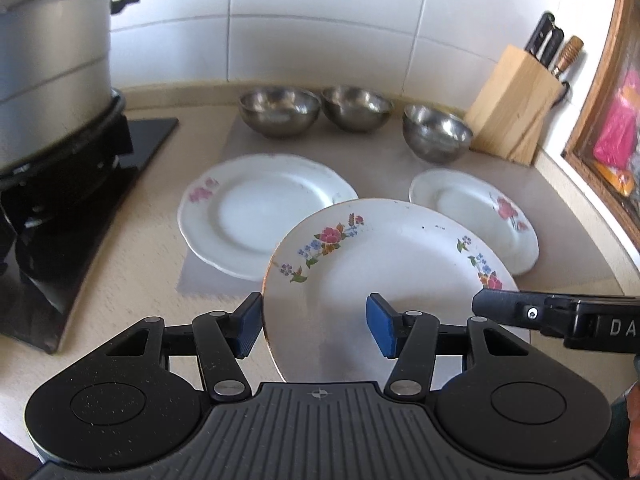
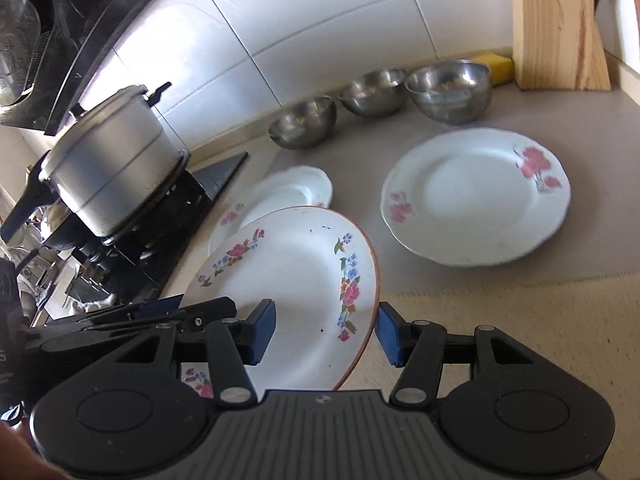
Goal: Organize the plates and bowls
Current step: 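Lift the floral plate with both grippers and carry it toward the smaller floral plate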
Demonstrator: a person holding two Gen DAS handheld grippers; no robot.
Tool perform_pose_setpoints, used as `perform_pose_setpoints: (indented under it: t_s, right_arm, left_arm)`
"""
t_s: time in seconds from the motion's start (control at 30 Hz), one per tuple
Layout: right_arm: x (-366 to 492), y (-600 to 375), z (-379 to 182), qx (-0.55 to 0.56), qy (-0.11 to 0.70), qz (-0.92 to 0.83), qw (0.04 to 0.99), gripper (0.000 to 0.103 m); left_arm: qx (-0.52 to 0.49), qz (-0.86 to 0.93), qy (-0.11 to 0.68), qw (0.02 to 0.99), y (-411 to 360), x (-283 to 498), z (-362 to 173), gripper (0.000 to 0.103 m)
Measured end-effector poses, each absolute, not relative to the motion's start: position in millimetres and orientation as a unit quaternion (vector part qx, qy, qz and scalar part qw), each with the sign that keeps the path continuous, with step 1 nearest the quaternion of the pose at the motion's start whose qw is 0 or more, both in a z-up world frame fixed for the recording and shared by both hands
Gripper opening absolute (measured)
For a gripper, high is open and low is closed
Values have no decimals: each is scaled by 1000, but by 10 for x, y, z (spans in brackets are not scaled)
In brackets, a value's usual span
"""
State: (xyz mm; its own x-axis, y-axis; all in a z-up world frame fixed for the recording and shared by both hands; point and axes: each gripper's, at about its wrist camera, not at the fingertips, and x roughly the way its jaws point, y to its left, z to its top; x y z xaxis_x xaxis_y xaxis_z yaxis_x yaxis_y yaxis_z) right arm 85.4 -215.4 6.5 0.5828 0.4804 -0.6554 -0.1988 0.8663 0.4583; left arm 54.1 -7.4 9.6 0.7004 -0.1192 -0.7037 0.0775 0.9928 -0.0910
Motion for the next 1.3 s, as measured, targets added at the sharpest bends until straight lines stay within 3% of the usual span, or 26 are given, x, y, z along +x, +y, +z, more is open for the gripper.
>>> perform_pose_setpoints:
  t_s: [0.7, 1.3]
  right_arm:
    - [1767, -1773, 296, 129, 386, 273, 872, 32]
    - [2091, -1433, 125, 126, 402, 268, 867, 32]
  left_arm:
    - [-65, 46, 337, 938, 218, 1076, 320, 57]
    - [-55, 61, 355, 931, 451, 1379, 154, 57]
